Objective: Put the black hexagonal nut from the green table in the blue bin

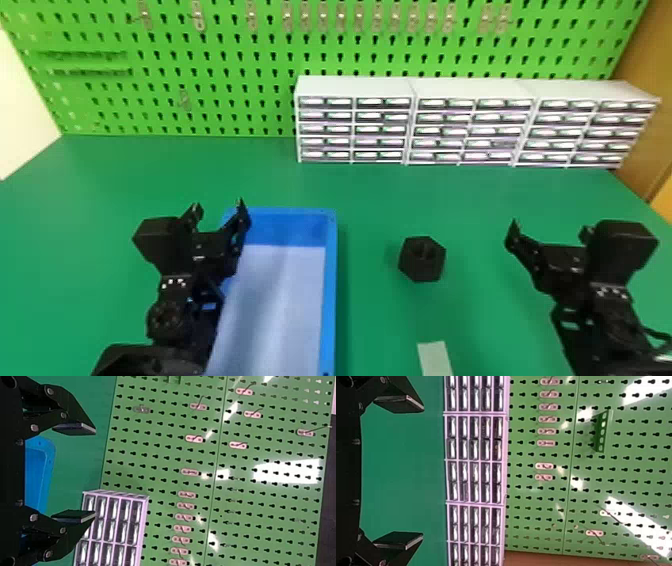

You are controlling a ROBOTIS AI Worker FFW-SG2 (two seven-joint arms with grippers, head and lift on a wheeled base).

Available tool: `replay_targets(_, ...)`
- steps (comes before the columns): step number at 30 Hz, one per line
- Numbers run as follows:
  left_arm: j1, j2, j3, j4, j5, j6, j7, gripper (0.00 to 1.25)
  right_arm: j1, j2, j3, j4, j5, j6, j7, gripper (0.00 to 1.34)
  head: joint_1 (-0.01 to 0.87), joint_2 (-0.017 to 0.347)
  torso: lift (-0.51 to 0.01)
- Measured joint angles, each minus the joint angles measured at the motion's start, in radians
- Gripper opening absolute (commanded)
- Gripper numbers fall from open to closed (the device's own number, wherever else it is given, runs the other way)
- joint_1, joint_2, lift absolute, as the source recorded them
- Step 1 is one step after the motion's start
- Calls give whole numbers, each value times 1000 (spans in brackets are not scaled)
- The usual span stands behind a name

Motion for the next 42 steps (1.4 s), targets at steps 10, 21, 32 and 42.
replay_targets(10, -3, 0, 16, -45, -30, 98, -21, 746, 7, 1, -18, -15, 0, 23, 0, 1167, 657, 57, -95)
replay_targets(21, -1, 0, 26, -55, -50, 125, -26, 746, 5, -1, -18, -31, -5, 56, 1, 1167, 657, 57, -95)
replay_targets(32, -1, 0, 27, -55, -58, 124, -26, 746, -23, -34, 19, -70, -20, 190, 7, 1166, 657, 57, -95)
replay_targets(42, 2, 0, 28, -55, -77, 124, -26, 746, -100, -80, 30, -97, -42, 457, 176, 1164, 657, 57, -95)
